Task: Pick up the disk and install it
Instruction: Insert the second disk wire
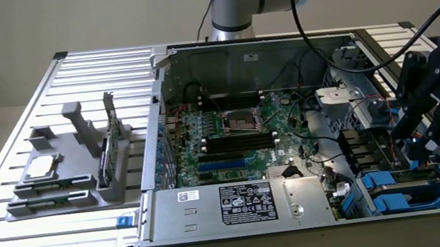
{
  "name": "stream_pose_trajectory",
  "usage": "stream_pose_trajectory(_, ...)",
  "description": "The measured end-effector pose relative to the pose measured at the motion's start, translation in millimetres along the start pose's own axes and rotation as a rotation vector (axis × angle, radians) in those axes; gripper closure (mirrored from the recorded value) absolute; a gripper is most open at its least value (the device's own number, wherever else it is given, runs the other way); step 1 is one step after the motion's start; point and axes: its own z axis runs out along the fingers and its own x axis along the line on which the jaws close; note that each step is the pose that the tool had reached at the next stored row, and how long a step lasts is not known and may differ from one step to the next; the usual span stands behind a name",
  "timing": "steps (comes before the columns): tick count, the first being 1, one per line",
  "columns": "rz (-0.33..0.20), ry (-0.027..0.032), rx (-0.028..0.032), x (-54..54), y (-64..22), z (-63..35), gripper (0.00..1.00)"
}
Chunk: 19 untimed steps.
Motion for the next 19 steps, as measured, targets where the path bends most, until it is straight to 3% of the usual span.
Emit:
stream_pose_trajectory(4,0.0,-0.0021,-0.0001,0.6,0.2,0.8,0.6)
stream_pose_trajectory(10,0.001,-0.0042,0.0,1.4,0.3,1.6,0.84)
stream_pose_trajectory(19,0.001,-0.0071,-0.0001,2.0,1.2,7.1,0.84)
